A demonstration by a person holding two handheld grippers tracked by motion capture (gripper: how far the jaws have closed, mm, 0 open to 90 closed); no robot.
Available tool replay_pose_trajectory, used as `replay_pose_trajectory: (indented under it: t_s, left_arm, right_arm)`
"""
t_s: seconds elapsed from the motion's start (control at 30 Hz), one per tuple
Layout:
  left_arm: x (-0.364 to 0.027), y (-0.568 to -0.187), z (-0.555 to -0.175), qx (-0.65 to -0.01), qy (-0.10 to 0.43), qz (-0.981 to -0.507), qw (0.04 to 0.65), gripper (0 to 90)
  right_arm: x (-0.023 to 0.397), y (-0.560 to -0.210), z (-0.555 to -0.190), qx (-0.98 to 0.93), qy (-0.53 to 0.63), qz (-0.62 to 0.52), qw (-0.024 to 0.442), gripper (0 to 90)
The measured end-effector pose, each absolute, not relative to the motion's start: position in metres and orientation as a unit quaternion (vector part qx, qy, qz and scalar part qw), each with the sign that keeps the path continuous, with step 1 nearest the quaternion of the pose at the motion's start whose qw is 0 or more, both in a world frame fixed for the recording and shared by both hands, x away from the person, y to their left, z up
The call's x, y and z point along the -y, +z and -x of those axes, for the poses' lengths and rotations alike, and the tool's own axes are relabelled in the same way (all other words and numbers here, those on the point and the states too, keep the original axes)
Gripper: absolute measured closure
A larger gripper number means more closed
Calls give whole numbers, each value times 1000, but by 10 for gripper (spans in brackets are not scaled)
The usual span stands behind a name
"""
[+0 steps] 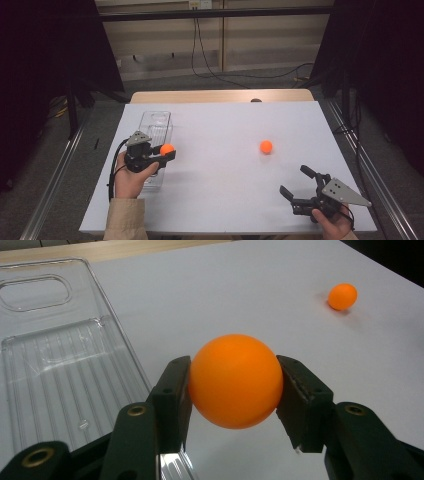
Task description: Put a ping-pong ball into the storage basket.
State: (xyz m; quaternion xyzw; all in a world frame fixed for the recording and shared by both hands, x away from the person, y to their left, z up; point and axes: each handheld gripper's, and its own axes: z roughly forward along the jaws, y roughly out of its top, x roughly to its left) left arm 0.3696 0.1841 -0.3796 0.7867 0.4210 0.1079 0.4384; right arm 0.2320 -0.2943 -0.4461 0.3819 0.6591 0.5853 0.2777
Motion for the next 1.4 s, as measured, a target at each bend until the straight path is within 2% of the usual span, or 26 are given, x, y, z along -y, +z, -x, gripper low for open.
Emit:
replay_pose_trajectory:
  t_s: [1.4]
  left_arm:
    - [-211,-385,-372,-450,146,-773,423,508]
  right_arm:
    - [294,-446,-232,-660,586,-381,278,25]
